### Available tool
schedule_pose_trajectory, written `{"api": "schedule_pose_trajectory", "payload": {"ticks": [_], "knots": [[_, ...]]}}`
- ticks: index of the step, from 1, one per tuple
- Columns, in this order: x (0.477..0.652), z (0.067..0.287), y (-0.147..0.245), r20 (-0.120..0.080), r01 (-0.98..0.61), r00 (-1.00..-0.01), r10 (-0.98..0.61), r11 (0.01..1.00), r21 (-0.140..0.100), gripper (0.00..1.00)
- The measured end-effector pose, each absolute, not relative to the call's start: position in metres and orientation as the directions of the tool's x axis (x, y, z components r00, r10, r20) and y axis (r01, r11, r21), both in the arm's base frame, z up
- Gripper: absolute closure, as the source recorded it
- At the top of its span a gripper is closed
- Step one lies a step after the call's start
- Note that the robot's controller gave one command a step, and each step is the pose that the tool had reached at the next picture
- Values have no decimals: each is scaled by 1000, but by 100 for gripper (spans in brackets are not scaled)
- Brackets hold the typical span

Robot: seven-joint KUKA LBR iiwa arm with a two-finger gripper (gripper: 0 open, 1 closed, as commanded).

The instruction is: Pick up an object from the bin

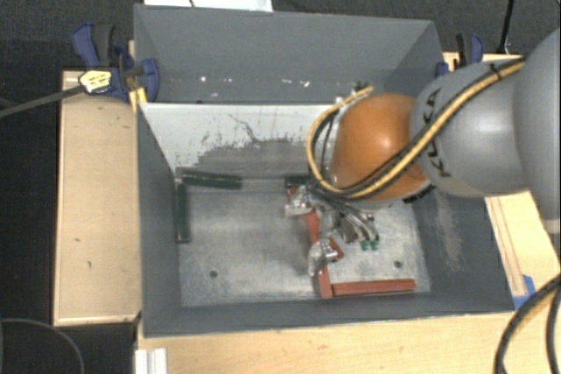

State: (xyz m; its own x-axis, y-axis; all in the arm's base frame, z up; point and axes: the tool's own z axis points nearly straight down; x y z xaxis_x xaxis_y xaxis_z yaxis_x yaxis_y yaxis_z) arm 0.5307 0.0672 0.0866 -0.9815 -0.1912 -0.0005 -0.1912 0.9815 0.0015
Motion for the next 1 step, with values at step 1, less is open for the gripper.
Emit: {"api": "schedule_pose_trajectory", "payload": {"ticks": [1], "knots": [[509, 74, 40, -3, -221, -975, -221, 975, -2, 0]]}}
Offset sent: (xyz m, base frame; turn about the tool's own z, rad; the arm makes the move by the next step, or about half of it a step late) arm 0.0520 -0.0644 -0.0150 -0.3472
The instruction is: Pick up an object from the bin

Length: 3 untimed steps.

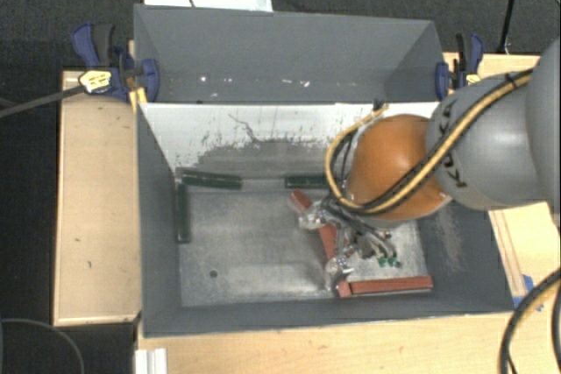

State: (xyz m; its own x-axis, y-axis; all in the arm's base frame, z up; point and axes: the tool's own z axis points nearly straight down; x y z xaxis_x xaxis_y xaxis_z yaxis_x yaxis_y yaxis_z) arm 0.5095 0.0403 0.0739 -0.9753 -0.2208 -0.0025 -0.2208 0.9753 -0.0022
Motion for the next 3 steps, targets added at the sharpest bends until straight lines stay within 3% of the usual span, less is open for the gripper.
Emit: {"api": "schedule_pose_trajectory", "payload": {"ticks": [1, 2, 3], "knots": [[510, 74, 38, -4, -255, -967, -255, 967, 0, 0], [544, 74, 32, -5, -362, -932, -362, 932, 0, 0], [554, 75, -63, -7, -363, -932, -363, 932, -3, 100]]}}
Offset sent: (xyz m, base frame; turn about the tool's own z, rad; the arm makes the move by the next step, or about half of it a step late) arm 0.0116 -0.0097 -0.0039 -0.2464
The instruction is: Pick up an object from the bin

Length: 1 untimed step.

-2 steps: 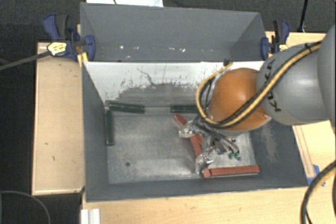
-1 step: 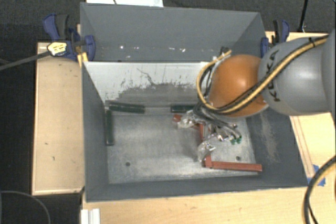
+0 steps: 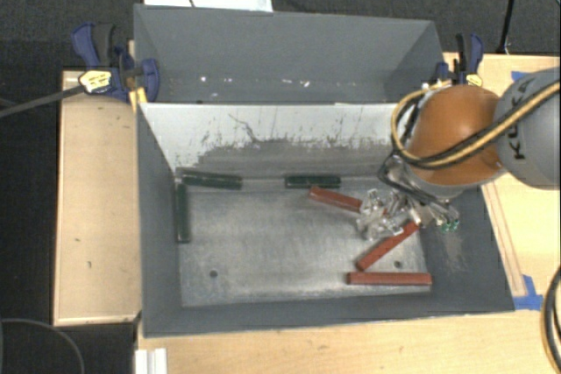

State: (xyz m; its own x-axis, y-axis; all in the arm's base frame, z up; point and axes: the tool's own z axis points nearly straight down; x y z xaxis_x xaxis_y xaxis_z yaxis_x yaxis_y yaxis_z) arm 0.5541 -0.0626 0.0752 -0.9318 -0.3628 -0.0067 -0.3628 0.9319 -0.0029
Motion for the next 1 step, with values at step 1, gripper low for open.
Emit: {"api": "schedule_pose_trajectory", "payload": {"ticks": [1], "knots": [[556, 76, -61, -12, -359, -933, -359, 933, -2, 0]]}}
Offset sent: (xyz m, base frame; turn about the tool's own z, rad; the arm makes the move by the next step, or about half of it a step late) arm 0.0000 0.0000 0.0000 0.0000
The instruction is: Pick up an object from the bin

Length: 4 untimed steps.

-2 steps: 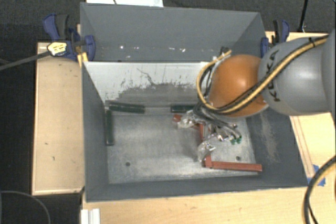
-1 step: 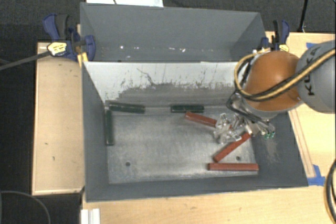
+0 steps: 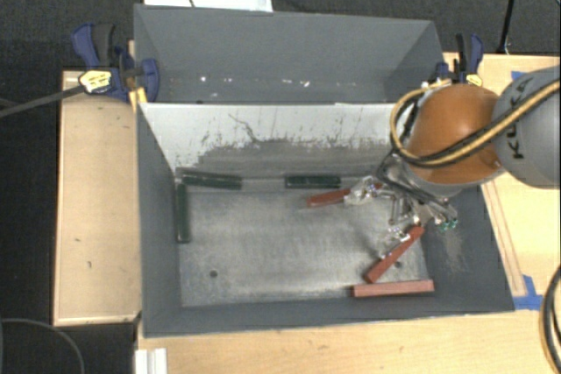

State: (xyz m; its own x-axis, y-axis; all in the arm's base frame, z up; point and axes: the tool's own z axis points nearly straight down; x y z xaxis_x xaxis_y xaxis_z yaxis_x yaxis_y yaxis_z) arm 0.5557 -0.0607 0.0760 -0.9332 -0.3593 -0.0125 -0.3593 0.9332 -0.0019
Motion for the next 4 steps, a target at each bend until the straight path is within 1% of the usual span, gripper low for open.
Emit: {"api": "schedule_pose_trajectory", "payload": {"ticks": [1, 2, 3, 4], "knots": [[555, 76, -61, -12, -359, -933, -359, 933, -2, 0], [538, 81, -73, -55, -426, -903, -425, 905, -2, 0], [537, 83, -72, -59, -456, -888, -456, 890, -4, 0], [532, 84, -74, -70, -498, -865, -497, 867, -8, 0]]}}
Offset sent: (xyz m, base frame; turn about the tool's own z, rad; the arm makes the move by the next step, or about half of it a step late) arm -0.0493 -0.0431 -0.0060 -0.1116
